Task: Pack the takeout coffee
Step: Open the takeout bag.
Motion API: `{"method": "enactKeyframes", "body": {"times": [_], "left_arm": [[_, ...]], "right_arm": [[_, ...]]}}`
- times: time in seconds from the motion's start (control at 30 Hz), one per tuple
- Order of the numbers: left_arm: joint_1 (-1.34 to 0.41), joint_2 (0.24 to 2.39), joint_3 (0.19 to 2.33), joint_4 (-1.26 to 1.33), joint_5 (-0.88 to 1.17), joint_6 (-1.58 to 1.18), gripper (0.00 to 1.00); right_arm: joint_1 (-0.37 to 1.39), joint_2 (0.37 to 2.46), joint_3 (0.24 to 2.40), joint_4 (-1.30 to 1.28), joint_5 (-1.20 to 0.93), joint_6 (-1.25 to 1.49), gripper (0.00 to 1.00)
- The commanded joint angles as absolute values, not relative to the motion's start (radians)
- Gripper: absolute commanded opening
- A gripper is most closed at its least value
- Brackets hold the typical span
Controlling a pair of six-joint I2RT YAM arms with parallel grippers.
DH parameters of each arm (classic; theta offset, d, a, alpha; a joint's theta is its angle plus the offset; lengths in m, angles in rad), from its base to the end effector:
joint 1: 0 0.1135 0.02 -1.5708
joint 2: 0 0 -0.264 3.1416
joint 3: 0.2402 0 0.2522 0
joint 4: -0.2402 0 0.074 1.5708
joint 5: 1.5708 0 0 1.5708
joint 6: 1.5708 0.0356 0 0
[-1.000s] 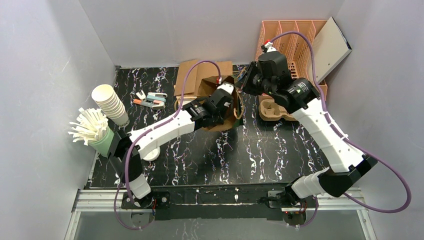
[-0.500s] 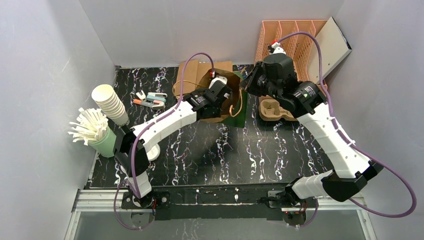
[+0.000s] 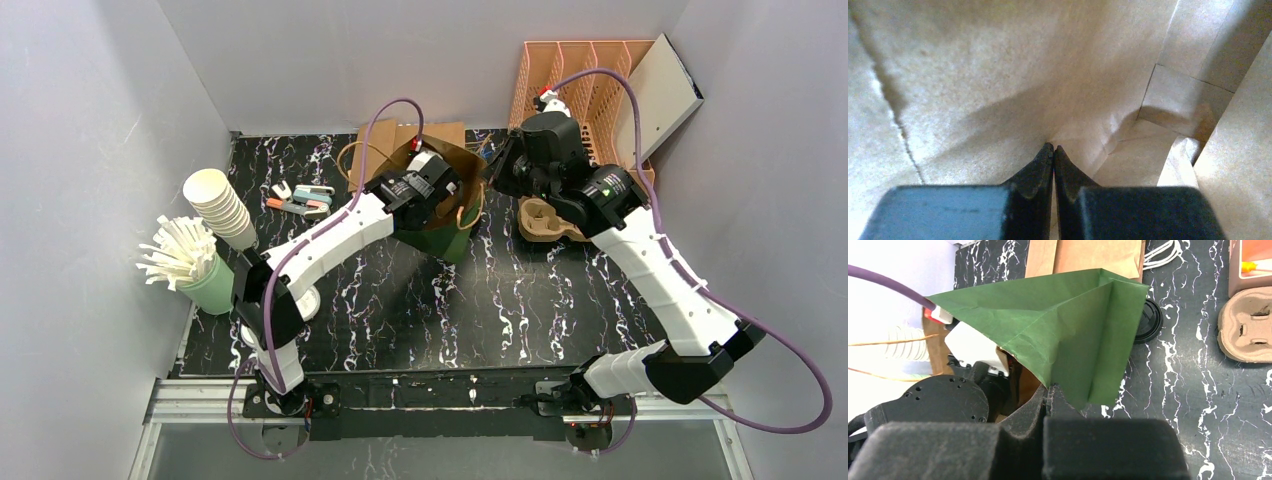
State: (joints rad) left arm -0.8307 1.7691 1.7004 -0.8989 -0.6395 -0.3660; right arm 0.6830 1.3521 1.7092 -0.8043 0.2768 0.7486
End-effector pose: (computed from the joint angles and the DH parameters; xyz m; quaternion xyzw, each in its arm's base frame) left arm 0.2711 -0.2653 0.3309 0.1179 0.9036 0.0892 0.4021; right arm 0.2147 0.1621 0.4662 0.1009 0.8353 0.2581 0.4747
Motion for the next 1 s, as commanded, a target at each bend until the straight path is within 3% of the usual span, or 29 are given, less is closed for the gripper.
{"method": "enactKeyframes", "body": {"times": [0.0,0.53,0.67,0.8,0.97], "left_arm": [[-0.811,1.779,1.775,-1.128,-0.847,-0.367,0.04],[-0.810,1.785,1.862,-1.367,-1.017,-0.375,0.05],[-0.811,1.713,1.811,-1.217,-0.853,-0.308,0.04],[-0.808,1.576,1.734,-1.032,-0.664,-0.259,0.11],[-0.804,1.586,1.805,-1.093,-0.613,-0.265,0.21]], "right_arm": [[0.680,1.307,1.716,-0.727,0.322,0.755,0.01],[0.680,1.339,1.664,-0.693,0.282,0.795,0.01],[0.680,1.345,1.667,-0.649,0.201,0.812,0.01],[0.680,1.375,1.668,-0.637,0.126,0.836,0.01],[0.680,1.388,1.615,-0.611,0.060,0.890,0.01]]}}
